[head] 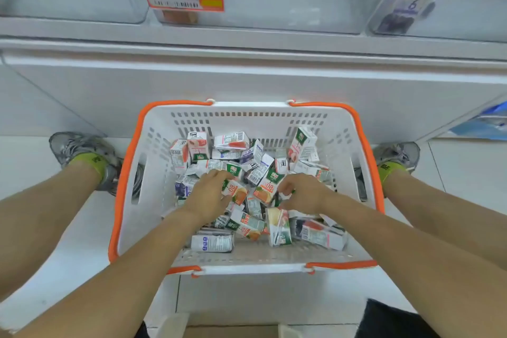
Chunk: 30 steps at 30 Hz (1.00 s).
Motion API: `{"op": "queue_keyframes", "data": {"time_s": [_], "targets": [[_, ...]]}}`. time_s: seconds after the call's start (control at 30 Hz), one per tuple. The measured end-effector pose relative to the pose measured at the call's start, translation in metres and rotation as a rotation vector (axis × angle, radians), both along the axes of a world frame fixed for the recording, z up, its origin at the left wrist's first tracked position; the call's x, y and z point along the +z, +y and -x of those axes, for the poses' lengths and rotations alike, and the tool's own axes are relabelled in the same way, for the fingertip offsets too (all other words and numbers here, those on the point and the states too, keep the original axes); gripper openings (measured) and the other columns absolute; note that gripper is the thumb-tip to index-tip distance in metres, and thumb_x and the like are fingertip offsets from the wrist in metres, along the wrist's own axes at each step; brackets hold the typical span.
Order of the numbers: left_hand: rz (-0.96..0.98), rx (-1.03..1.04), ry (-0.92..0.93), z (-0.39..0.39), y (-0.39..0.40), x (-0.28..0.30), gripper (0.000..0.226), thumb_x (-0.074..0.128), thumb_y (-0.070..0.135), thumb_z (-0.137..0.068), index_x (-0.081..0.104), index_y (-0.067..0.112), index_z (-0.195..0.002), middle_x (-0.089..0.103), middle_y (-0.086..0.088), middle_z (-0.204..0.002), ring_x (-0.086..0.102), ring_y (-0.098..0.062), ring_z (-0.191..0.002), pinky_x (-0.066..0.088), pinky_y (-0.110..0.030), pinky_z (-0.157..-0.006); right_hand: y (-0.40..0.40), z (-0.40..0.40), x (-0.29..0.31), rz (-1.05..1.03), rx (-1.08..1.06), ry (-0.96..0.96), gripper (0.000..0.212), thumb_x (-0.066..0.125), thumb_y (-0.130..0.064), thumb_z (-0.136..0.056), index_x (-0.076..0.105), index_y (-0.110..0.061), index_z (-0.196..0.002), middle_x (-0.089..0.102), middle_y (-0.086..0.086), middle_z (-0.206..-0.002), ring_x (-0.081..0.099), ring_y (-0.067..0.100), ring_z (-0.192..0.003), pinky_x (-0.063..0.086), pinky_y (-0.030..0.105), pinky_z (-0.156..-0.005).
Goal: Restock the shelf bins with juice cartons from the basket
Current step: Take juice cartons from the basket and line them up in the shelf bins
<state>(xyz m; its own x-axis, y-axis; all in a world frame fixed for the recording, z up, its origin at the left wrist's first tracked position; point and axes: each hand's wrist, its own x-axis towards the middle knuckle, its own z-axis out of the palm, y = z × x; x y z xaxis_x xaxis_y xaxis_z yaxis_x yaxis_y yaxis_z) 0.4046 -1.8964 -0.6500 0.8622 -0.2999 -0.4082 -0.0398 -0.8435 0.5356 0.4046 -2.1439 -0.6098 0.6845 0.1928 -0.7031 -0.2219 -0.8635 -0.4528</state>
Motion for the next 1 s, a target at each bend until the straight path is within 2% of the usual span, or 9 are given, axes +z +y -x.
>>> {"op": "queue_keyframes", "data": {"time_s": [0.1,0.27,0.47,0.57,0.63,0.7,0.83,0.9,1.0], "targets": [[0.013,0.085,-0.031,-0.004,0.006,-0.020,0.058,0.066,0.027,-0.092,0.042,0.017,-0.144,0.041,-0.007,-0.144,0.036,-0.027,-0.135,0.031,-0.039,-0.113,0.012,0.013,-0.025,0.179,0.250,-0.067,0.064,0.073,-0.020,-0.081,0.048,-0.022,-0.141,0.050,0.005,-0.134,0.046,0.026,-0.125,0.043,0.040,-0.103],[-0.150,0.044,0.055,-0.016,-0.004,-0.040,0.077,0.057,0.047,-0.094,0.020,0.021,-0.155,0.033,-0.010,-0.156,0.023,-0.025,-0.146,0.012,-0.048,-0.116,0.012,0.034,-0.040,0.392,0.572,-0.205,0.074,0.067,-0.040,-0.086,0.032,-0.032,-0.151,0.044,-0.002,-0.139,0.034,0.029,-0.123,0.030,0.047,-0.106],[-0.128,0.198,-0.042,-0.015,-0.009,-0.049,0.070,0.071,0.038,-0.086,0.040,0.019,-0.146,0.051,-0.007,-0.141,0.038,-0.027,-0.134,0.020,-0.045,-0.110,0.010,0.038,-0.042,0.293,0.449,-0.266,0.056,0.072,-0.036,-0.082,0.049,-0.030,-0.133,0.056,-0.007,-0.128,0.035,0.022,-0.111,0.026,0.039,-0.095],[-0.109,0.154,-0.008,-0.018,-0.004,-0.040,0.061,0.081,0.044,-0.075,0.061,0.021,-0.127,0.055,-0.004,-0.128,0.040,-0.028,-0.126,0.027,-0.040,-0.103,0.007,0.037,-0.034,0.262,0.422,-0.274,0.048,0.076,-0.032,-0.079,0.049,-0.024,-0.118,0.060,-0.003,-0.115,0.037,0.020,-0.108,0.026,0.034,-0.088],[-0.040,0.140,0.007,-0.017,-0.001,-0.029,0.054,0.086,0.044,-0.067,0.068,0.018,-0.112,0.056,0.000,-0.110,0.043,-0.026,-0.117,0.033,-0.033,-0.093,0.006,0.035,-0.026,0.226,0.422,-0.269,0.057,0.080,-0.031,-0.075,0.047,-0.023,-0.122,0.059,0.000,-0.116,0.043,0.022,-0.110,0.032,0.034,-0.089],[0.060,0.161,0.036,-0.016,-0.002,-0.011,0.054,0.089,0.041,-0.063,0.066,0.010,-0.101,0.059,-0.004,-0.104,0.050,-0.025,-0.108,0.040,-0.030,-0.085,0.008,0.036,-0.016,0.202,0.473,-0.236,0.072,0.079,-0.029,-0.077,0.041,-0.023,-0.138,0.056,0.003,-0.125,0.051,0.026,-0.114,0.044,0.036,-0.093],[0.152,0.186,0.134,-0.033,-0.003,0.048,0.056,0.088,0.038,-0.067,0.054,0.008,-0.100,0.063,-0.004,-0.095,0.062,-0.016,-0.082,0.052,-0.027,-0.072,0.009,0.022,0.012,0.214,0.536,-0.260,0.050,0.070,-0.028,-0.083,0.052,-0.022,-0.129,0.051,0.004,-0.122,0.052,0.027,-0.115,0.050,0.038,-0.088],[0.194,0.166,0.217,-0.049,0.006,0.085,0.055,0.089,0.034,-0.068,0.052,0.010,-0.102,0.062,-0.006,-0.104,0.067,-0.023,-0.086,0.058,-0.040,-0.082,0.007,0.003,0.042,0.126,0.453,-0.240,0.047,0.072,-0.028,-0.084,0.052,-0.021,-0.126,0.052,0.005,-0.119,0.053,0.026,-0.111,0.048,0.037,-0.088],[0.278,0.168,0.313,-0.064,0.018,0.154,0.054,0.088,0.029,-0.070,0.055,0.007,-0.106,0.069,-0.014,-0.094,0.074,-0.032,-0.077,0.060,-0.050,-0.078,0.000,-0.029,0.104,-0.040,0.264,-0.242,0.045,0.070,-0.028,-0.090,0.045,-0.021,-0.126,0.055,0.006,-0.110,0.059,0.024,-0.097,0.050,0.036,-0.082]]}}
